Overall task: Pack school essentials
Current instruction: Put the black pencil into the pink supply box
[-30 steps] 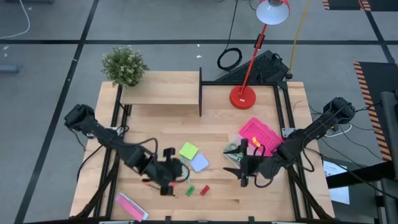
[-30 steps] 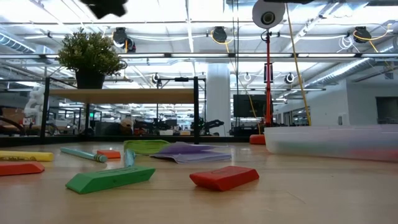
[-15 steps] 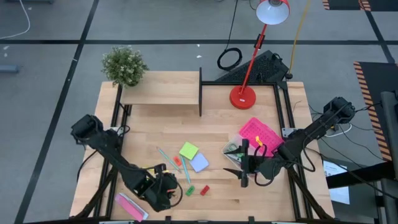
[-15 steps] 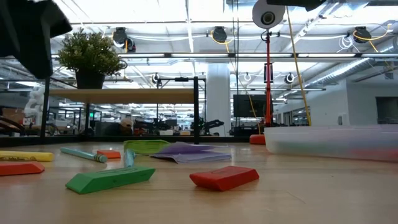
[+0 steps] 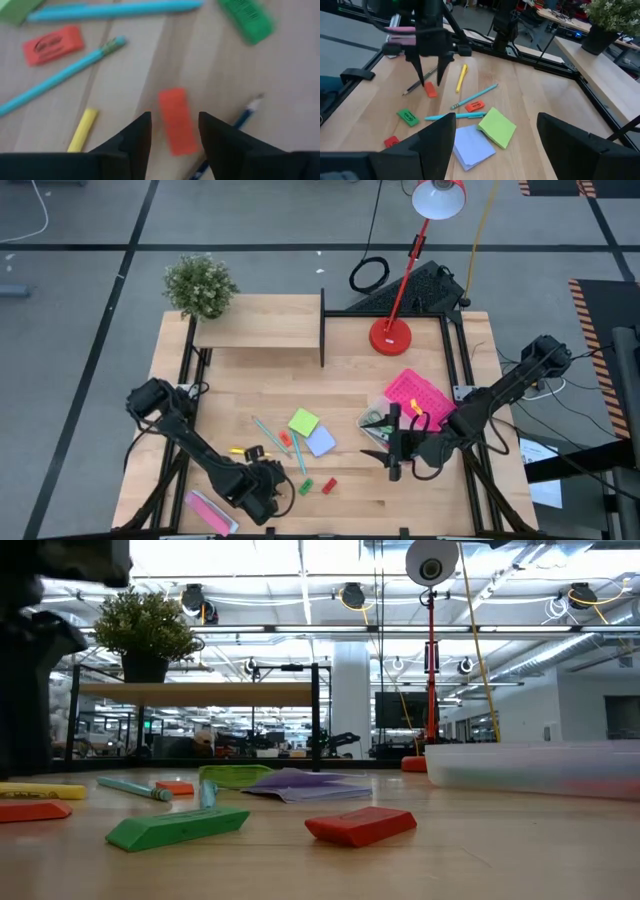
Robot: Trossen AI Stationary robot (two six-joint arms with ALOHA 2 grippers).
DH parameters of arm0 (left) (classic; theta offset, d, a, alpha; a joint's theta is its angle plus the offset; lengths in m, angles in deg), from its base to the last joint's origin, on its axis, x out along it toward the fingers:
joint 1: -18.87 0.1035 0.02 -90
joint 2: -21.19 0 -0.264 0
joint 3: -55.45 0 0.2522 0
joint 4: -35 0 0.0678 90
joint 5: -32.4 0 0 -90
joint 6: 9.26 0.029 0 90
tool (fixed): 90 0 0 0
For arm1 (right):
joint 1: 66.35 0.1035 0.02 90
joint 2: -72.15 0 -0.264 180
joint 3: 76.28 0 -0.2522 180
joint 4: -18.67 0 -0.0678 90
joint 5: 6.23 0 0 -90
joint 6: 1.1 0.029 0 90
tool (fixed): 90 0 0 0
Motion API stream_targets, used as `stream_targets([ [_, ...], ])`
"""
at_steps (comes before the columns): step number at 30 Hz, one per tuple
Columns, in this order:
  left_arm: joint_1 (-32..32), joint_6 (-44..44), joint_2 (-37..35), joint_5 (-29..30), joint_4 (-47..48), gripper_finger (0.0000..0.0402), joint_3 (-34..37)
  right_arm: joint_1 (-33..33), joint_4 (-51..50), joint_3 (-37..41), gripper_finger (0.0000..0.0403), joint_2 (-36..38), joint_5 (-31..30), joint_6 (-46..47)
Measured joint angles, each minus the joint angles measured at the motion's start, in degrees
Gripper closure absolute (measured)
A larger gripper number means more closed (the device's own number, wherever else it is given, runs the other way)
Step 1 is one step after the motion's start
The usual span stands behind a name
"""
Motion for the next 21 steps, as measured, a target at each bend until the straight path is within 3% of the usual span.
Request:
stream_targets([
  [8, -0.24, -1.06, 0.06, 0.13, 0.99, 0.0186, 0.00, 0.02, -0.29, 0.00, 0.0131, 0.98, 0.00, 0.14],
  [21, -4.69, 11.20, -0.04, -7.34, 2.71, 0.0183, 0.02, 0.02, -0.71, 0.00, 0.0131, 1.04, 0.02, 1.03],
])
